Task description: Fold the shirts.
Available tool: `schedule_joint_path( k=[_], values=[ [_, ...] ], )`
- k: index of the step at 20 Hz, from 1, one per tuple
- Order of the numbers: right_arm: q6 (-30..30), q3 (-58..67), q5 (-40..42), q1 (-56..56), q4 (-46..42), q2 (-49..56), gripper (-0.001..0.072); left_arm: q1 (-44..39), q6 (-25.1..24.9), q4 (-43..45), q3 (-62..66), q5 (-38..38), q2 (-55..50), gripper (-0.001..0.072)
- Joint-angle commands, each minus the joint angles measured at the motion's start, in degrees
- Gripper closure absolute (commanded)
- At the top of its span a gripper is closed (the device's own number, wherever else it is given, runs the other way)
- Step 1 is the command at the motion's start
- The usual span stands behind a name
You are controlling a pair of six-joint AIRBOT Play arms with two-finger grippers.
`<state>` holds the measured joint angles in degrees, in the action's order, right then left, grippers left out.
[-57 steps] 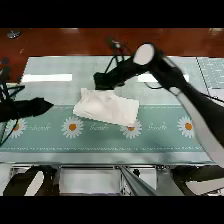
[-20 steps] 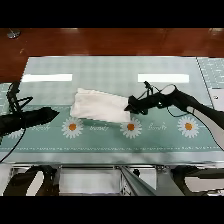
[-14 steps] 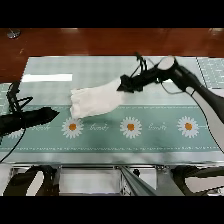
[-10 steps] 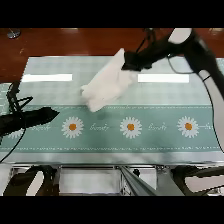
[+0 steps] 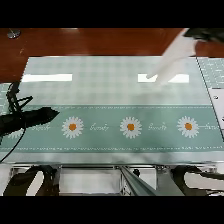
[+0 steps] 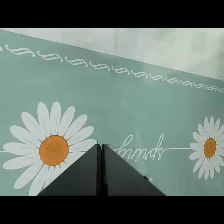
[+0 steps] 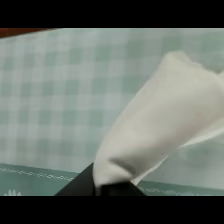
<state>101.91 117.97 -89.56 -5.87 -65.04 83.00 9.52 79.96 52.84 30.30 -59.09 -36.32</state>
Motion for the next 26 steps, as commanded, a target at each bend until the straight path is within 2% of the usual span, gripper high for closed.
schedule_joint_path(
  k=[1, 3, 8, 15, 16, 17, 18, 20, 22, 23, 24, 25, 26],
  values=[
    [3.02, -3.43, -8.85, -10.32, -4.66, -5.09, 0.0682, -0.02, 0.0, 0.02, -0.02, -0.02, -0.02, 0.0684],
    [3.02, -10.56, -11.02, -14.58, -9.53, -9.7, 0.0683, -0.02, -0.02, 0.02, -0.02, 0.0, -0.02, 0.0684],
    [3.5, -34.14, -7.17, -26.75, -18.88, -25.18, 0.0684, -0.02, -0.02, 0.02, -0.02, 0.22, -0.02, 0.0684],
    [7.39, -68.78, -2.12, -44.3, -39.67, -48.24, 0.0678, -0.02, -0.02, 0.02, -0.02, 0.22, -0.02, 0.0684],
    [7.54, -72.94, -1.16, -46.07, -40.85, -50.53, 0.0527, -0.02, 0.0, 0.02, -0.02, 0.22, -0.02, 0.0684],
    [7.1, -75.67, 0.02, -47.74, -41.42, -51.63, 0.0181, -0.02, 0.0, 0.02, -0.02, 0.24, -0.02, 0.0684],
    [4.9, -76.3, 1.51, -48.98, -41.35, -51.39, 0.0093, -0.02, -0.02, 0.02, 0.0, 0.42, -0.04, 0.0684],
    [2.1, -73.26, 4.94, -49.31, -38.97, -49.22, 0.0093, 0.0, -0.07, 0.04, 0.87, 1.9, -0.44, 0.0684],
    [-0.5, -66.12, 9.77, -49.22, -27.41, -45.35, 0.0121, -0.02, -0.04, 0.02, 5.38, 2.56, -2.95, 0.0685],
    [-1.79, -62.03, 12.24, -48.54, -18.43, -42.86, 0.0271, -0.02, -0.52, 0.0, 9.46, 2.36, -5.27, 0.0685],
    [-5.31, -57.46, 14.91, -46.56, -6.69, -39.74, 0.05, -0.07, -1.4, -0.39, 14.32, 1.62, -7.96, 0.0685],
    [-9.66, -53.05, 17.16, -42.45, 4.7, -36.26, 0.0641, -0.61, -1.55, -0.63, 20.52, 0.61, -11.21, 0.0686],
    [-13.33, -49.18, 18.47, -36.72, 12.24, -33.0, 0.0682, -1.84, -1.57, -0.57, 26.75, -0.07, -14.47, 0.0686]
  ],
)
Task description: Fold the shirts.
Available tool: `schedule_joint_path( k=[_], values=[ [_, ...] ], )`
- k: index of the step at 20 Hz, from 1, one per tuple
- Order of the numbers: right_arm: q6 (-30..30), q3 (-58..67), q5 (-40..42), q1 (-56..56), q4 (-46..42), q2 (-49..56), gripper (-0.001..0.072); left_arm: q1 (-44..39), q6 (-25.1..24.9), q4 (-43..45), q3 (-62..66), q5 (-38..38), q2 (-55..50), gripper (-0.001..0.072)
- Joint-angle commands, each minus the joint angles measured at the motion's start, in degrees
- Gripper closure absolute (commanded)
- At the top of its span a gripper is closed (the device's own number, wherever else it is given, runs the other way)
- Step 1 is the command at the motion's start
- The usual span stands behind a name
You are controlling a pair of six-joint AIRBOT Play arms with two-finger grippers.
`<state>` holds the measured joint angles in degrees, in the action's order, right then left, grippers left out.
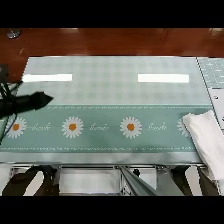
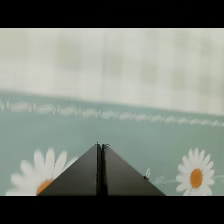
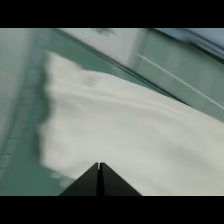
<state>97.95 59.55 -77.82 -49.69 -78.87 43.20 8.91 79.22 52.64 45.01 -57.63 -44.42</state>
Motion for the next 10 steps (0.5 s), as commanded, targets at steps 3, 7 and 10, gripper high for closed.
schedule_joint_path(
  k=[3, 7, 10],
  values=[
    [-13.35, 16.35, 8.31, 32.2, 23.26, 15.63, 0.0682, -7.93, -3.56, 1.29, 27.69, -1.07, -14.58, 0.0686],
    [0.07, 13.38, 10.51, 58.88, -6.73, 26.93, 0.0682, -15.87, 3.8, 19.96, 25.24, -0.02, -19.32, 0.0685],
    [8.92, 10.67, 10.93, 64.11, -16.65, 34.62, 0.0682, -15.3, 5.05, 23.5, 19.52, -0.09, -22.12, 0.0685]
  ],
)
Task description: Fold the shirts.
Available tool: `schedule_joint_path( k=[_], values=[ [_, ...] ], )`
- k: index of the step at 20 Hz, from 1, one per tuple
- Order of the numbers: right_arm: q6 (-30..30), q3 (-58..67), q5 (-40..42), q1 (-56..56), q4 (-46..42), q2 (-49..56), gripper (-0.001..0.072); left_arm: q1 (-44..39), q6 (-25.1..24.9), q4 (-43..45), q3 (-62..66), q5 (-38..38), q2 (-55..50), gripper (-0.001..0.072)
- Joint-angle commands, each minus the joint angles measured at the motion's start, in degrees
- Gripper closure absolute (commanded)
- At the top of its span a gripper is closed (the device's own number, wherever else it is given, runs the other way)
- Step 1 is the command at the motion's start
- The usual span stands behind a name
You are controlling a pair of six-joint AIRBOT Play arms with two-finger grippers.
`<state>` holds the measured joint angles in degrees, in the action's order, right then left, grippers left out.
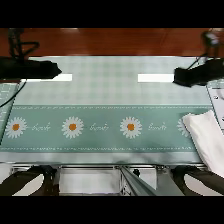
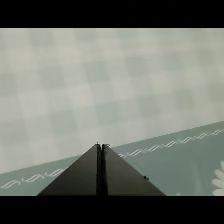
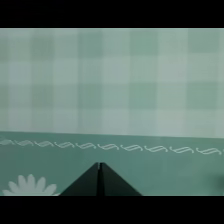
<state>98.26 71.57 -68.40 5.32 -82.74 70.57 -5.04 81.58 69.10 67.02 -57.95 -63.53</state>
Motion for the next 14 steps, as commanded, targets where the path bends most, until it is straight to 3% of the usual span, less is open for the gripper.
schedule_joint_path(
  k=[1, 14],
  values=[
    [8.59, -1.36, 1.6, 9.2, -12.7, 8.74, 0.0682, -1.05, 2.69, 7.04, -3.04, -0.09, -3.52, 0.0685],
    [9.51, -1.33, 4.48, 9.07, -12.33, 9.79, 0.0682, -1.07, 2.69, 6.95, -3.1, -0.52, -4.02, 0.0684]
  ],
)
